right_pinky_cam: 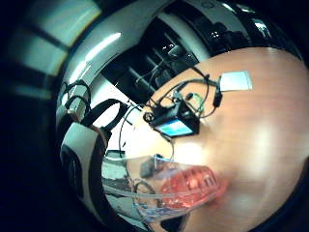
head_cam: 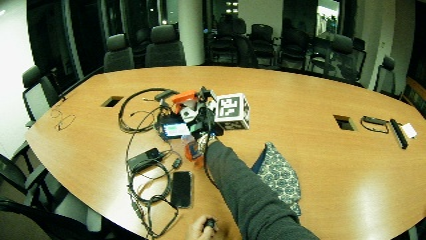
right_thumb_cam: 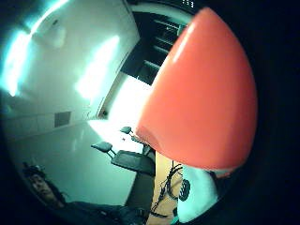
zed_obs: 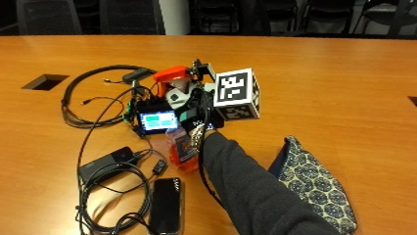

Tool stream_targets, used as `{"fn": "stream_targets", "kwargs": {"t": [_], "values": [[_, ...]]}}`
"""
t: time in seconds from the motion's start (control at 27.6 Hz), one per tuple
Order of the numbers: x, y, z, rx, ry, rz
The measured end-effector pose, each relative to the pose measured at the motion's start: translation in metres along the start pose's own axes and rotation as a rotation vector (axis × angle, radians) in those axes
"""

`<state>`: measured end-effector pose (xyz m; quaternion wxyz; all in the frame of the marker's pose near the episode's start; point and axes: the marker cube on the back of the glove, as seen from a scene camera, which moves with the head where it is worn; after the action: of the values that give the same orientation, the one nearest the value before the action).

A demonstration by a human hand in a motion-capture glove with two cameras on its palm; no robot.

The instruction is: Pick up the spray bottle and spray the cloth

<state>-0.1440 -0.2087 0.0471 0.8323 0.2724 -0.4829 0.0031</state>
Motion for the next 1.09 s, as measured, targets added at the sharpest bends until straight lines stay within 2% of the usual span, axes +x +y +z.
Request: {"fn": "stream_targets", "kwargs": {"t": [0.87,1.09], "values": [[0.0,0.023,-0.03,0.057,0.002,-0.041],[0.005,0.027,-0.025,0.069,0.021,0.035]]}}
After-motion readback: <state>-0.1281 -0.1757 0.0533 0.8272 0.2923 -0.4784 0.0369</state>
